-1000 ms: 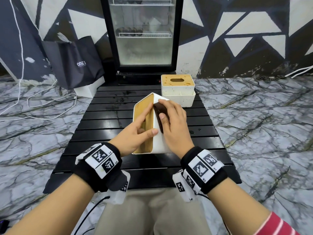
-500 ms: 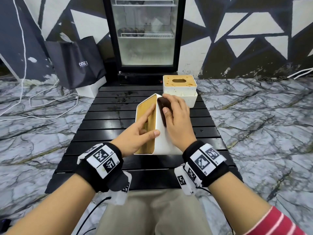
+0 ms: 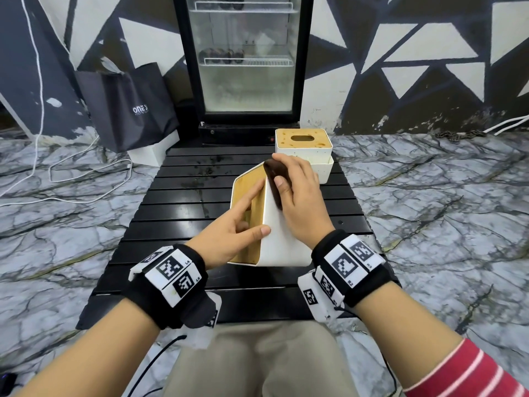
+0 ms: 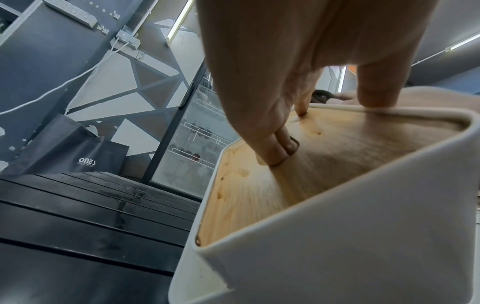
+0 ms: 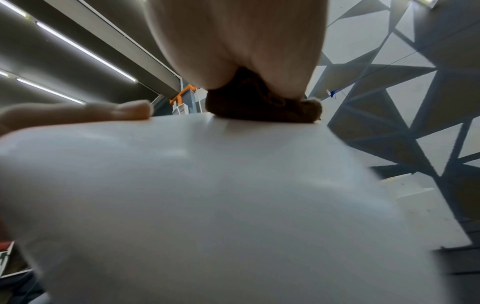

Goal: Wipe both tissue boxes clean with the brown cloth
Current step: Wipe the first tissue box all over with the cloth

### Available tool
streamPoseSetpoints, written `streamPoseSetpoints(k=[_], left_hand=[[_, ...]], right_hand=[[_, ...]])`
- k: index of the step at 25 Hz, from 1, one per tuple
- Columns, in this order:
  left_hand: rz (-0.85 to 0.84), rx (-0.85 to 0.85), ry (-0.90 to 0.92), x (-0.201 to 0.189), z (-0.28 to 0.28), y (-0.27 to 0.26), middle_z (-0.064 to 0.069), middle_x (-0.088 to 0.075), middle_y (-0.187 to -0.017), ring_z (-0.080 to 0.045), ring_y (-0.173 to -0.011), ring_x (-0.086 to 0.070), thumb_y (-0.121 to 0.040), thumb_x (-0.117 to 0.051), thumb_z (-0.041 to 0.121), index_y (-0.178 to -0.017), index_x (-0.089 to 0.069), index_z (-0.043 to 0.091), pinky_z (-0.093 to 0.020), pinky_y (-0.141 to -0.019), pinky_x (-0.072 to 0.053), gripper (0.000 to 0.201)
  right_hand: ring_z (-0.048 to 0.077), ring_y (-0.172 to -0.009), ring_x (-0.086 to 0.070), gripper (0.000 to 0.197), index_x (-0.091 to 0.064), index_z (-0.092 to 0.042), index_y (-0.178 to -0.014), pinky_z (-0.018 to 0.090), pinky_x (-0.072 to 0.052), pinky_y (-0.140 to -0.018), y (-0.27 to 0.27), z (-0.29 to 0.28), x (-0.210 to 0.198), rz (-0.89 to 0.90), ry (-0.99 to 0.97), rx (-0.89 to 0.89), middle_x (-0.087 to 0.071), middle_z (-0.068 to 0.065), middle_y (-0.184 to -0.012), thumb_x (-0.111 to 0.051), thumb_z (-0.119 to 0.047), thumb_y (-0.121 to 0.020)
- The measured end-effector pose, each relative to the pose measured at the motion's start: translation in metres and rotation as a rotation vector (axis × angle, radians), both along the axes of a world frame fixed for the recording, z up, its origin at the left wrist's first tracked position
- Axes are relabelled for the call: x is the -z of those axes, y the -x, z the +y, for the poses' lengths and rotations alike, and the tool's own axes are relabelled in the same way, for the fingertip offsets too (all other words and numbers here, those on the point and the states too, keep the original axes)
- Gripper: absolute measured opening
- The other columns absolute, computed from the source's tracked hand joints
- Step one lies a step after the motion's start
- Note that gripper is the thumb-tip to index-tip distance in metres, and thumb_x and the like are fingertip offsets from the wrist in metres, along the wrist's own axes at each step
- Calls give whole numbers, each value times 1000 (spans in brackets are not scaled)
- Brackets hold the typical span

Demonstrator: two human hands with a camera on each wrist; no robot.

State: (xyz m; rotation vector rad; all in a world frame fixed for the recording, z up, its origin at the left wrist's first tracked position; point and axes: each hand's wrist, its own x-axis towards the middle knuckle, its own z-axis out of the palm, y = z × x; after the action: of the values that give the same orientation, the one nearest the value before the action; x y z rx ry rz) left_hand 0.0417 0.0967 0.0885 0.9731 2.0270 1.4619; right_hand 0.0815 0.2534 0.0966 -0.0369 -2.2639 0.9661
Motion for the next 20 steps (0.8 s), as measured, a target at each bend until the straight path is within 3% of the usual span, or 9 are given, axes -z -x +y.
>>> streamPoseSetpoints(k=[2,4,7,9,11,13,15,18,20], left_hand=[[-45,32,-17,0,-4,2,21,-47,-121,9,-96,-61,-91,-56,4,-146,-14,36,-5,-80,-43,76],[-55,45,1,-4,-10,2,10,-47,-131,1,-111,-57,-85,-64,14,-143,-16,41,-11,-90,-43,80],[-4,48,70,-13,-17,1,-1,-51,-128,-12,-112,-56,-68,-70,28,-132,-16,55,-20,-95,-44,88],[22,16,110,-20,-19,0,-4,-53,-122,-20,-104,-61,-64,-71,26,-125,-6,65,-26,-92,-49,97],[40,-47,113,-25,-17,-1,-3,-60,-113,-21,-96,-66,-62,-73,39,-120,-2,74,-32,-92,-51,98],[63,-122,78,-25,-16,-1,0,-68,-103,-22,-93,-67,-61,-69,53,-119,-11,77,-41,-92,-51,85],[76,-153,44,-20,-14,-1,3,-71,-95,-23,-90,-68,-61,-66,55,-119,-24,74,-46,-91,-51,75],[70,-118,3,-10,-14,-4,3,-62,-82,-20,-80,-65,-61,-68,48,-120,-34,67,-39,-90,-52,71],[82,-105,-6,-2,-14,-6,5,-54,-82,-20,-80,-61,-65,-70,39,-119,-35,66,-31,-87,-52,69]], right_hand=[[22,-119,-38,35,-44,-17,-130,31,-26,-104,-2,8,-1,-53,15,-1,-46,5,-128,-39,-16,-96],[23,-120,-39,35,-44,-17,-130,35,-28,-105,-5,16,-4,-100,24,1,-46,5,-128,-40,-14,-95],[20,-120,-39,35,-45,-16,-129,37,-28,-106,-12,22,-9,-138,-2,-39,-47,4,-127,-41,-11,-95],[21,-121,-39,35,-46,-17,-128,37,-29,-106,-19,22,-11,-157,-7,-73,-48,4,-127,-42,-11,-94],[22,-120,-40,35,-47,-17,-128,36,-30,-105,-25,19,-11,-154,2,-85,-48,3,-126,-43,-10,-94],[22,-119,-41,35,-48,-17,-127,33,-31,-104,-31,14,-11,-126,22,-96,-49,3,-124,-44,-10,-93],[20,-119,-41,34,-49,-18,-126,29,-31,-103,-35,12,-11,-106,61,-91,-49,1,-122,-44,-9,-93],[18,-118,-43,35,-48,-19,-127,23,-30,-101,-38,15,-10,-113,131,-77,-48,-4,-118,-44,-10,-94],[20,-117,-43,35,-47,-20,-128,26,-32,-101,-39,15,-4,-146,135,-70,-49,-1,-120,-44,-11,-94]])
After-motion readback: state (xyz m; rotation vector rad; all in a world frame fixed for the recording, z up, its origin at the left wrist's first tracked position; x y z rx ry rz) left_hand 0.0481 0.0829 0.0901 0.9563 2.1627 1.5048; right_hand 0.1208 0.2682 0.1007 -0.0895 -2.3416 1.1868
